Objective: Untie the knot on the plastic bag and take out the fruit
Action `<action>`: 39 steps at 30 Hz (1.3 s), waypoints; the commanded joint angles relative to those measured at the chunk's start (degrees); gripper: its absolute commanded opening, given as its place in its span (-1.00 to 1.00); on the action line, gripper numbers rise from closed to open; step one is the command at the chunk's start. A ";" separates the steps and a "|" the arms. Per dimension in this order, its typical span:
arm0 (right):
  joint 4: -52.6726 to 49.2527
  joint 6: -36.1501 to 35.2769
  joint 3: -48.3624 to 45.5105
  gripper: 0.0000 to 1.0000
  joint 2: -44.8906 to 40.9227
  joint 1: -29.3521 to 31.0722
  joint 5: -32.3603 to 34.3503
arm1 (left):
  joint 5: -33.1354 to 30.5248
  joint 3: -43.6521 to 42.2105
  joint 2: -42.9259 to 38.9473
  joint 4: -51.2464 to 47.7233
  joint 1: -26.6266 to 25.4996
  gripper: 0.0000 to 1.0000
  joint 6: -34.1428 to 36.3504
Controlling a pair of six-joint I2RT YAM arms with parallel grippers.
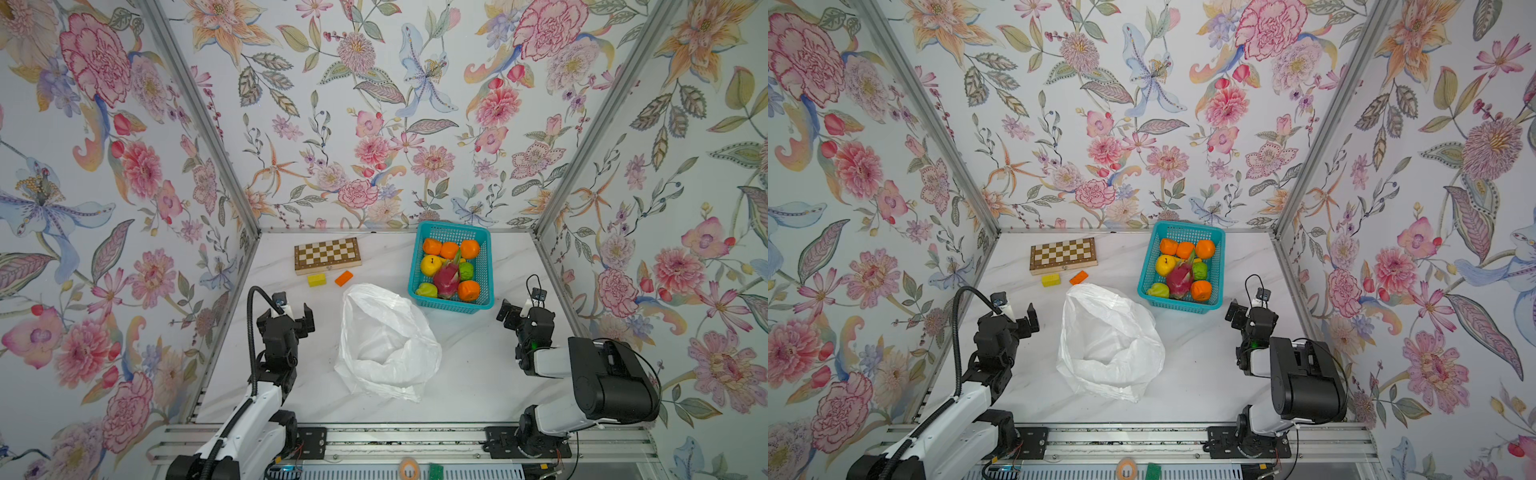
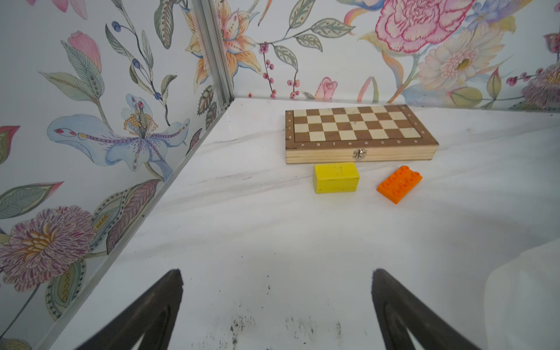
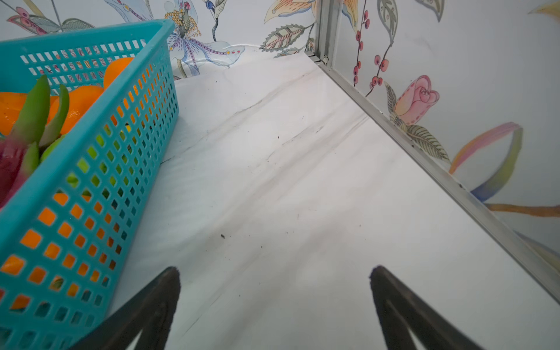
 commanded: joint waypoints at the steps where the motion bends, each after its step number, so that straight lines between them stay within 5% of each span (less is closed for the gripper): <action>1: 3.52 -0.61 1.45 0.98 -0.48 -0.23 -0.44 | 5.62 -3.47 6.58 17.16 2.74 0.98 2.47; 10: 5.40 -1.62 1.40 0.98 0.40 0.68 0.35 | 10.78 2.14 25.82 35.16 7.09 0.98 1.42; 13: 5.33 -1.62 1.38 0.98 0.37 0.61 0.35 | 15.61 2.84 38.55 46.04 7.75 0.98 1.76; 15: 5.32 -1.62 1.39 0.98 0.39 0.61 0.29 | 16.52 6.03 33.34 33.40 7.74 0.98 2.38; 17: 5.31 -1.58 1.39 0.98 0.41 0.51 0.06 | 16.82 4.28 38.51 45.19 7.74 0.98 2.04; 19: 5.19 -1.53 1.42 0.98 0.35 0.51 0.12 | 16.71 6.01 34.49 35.52 7.74 0.98 2.48; 22: 5.22 -1.52 1.37 0.98 0.44 0.51 -0.01 | 16.22 4.52 37.90 43.59 7.65 0.98 2.21; 39: 4.42 -1.62 1.99 0.98 0.65 0.51 0.01 | 12.66 4.68 37.16 41.90 6.77 0.98 2.18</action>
